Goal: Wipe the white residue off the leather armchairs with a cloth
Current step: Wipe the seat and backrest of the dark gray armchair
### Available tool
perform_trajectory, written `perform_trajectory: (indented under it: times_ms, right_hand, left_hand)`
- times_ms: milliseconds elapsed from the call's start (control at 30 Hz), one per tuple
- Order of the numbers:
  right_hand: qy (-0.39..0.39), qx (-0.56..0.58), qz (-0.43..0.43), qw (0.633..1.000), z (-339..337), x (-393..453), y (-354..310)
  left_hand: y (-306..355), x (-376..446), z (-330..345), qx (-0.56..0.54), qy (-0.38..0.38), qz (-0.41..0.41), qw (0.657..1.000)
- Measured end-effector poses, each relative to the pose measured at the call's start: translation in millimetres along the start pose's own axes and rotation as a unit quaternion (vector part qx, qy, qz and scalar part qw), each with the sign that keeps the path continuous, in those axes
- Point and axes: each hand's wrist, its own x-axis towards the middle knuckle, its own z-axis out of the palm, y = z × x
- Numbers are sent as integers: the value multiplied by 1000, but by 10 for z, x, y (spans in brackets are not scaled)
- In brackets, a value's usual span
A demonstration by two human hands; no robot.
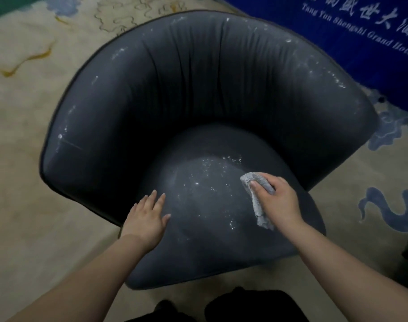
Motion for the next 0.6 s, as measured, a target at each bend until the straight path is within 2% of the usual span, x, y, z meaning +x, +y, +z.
perform_trajectory:
  times_ms: [267, 467, 600]
  right_hand:
    - [-14, 34, -62, 997, 819, 559, 394]
    - [-62, 47, -130, 988, 1450, 1103, 585]
    - [-48, 17, -187, 981, 1904, 1480, 737]
  left_hand:
    - [-293, 822, 568, -13, 25, 4, 1000]
    - [-395, 1463, 871, -36, 90, 32, 995]
    - [-474, 1693, 1106, -24, 127, 40, 991]
